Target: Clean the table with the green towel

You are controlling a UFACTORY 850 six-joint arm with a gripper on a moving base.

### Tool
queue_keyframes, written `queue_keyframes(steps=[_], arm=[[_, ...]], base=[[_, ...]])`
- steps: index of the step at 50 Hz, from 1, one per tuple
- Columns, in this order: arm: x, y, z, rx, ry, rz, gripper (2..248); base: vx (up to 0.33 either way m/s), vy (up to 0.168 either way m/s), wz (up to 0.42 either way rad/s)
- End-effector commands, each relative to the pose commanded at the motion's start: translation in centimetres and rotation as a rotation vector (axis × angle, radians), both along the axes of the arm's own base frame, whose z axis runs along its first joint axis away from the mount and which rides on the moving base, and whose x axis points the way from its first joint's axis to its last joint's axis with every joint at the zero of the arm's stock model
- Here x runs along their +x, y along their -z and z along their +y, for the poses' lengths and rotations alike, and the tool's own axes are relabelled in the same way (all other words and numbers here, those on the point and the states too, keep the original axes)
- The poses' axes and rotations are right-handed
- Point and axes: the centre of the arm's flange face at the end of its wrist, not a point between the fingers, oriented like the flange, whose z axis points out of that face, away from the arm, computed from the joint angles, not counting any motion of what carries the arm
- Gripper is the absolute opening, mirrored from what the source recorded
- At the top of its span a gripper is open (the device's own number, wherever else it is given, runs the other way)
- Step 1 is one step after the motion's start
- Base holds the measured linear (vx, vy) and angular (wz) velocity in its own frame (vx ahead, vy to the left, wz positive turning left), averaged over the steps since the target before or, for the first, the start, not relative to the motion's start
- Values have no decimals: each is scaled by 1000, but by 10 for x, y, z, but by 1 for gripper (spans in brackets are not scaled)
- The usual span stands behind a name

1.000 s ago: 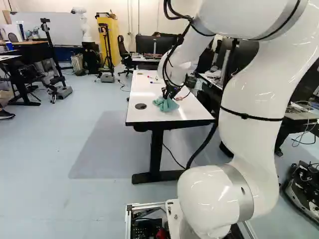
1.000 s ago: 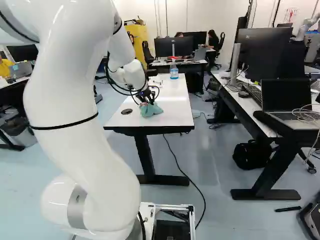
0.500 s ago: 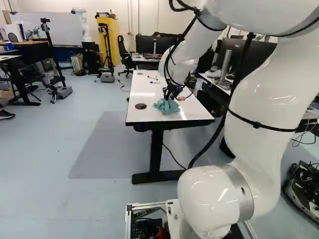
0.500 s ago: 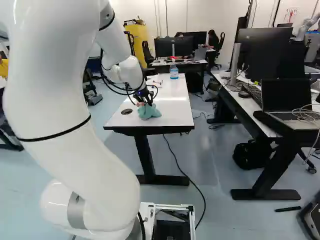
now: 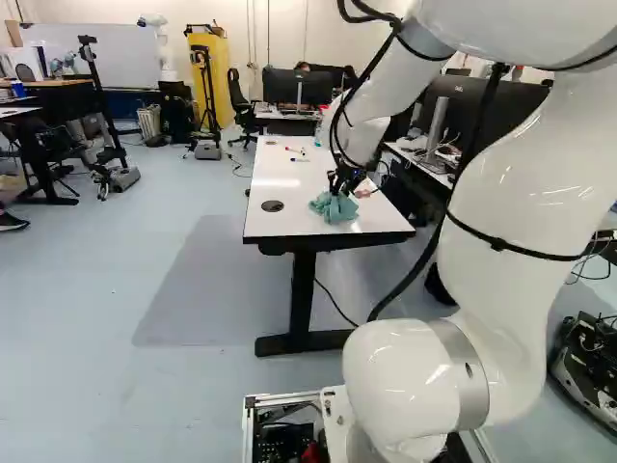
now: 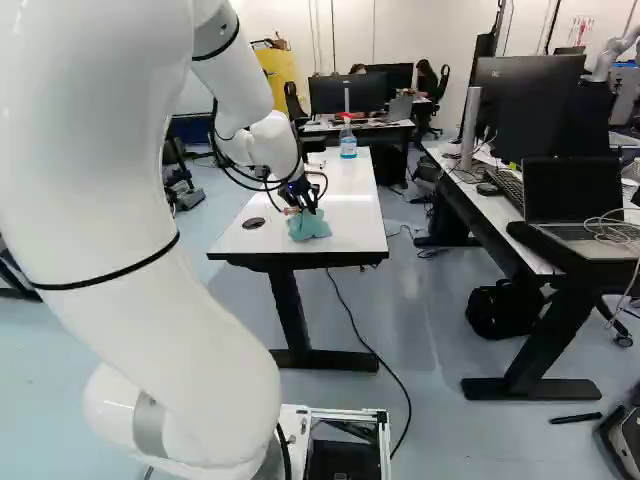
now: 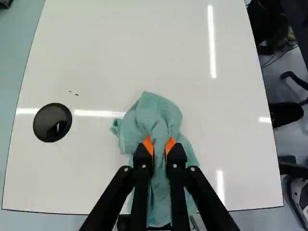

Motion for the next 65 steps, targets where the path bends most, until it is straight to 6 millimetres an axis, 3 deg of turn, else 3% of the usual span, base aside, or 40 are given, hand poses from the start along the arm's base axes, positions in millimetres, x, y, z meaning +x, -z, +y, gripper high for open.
queue_keyframes(steps=[14, 29, 37, 65], arm=[[0, 0, -22, 0, 43, 0, 46], [1, 0, -22, 0, 44, -1, 46], [11, 0, -22, 0, 41, -4, 46], [55, -1, 9, -2, -25, -51, 46]], base=[[0, 0, 0], [0, 0, 0], [0, 0, 0], [0, 0, 0]])
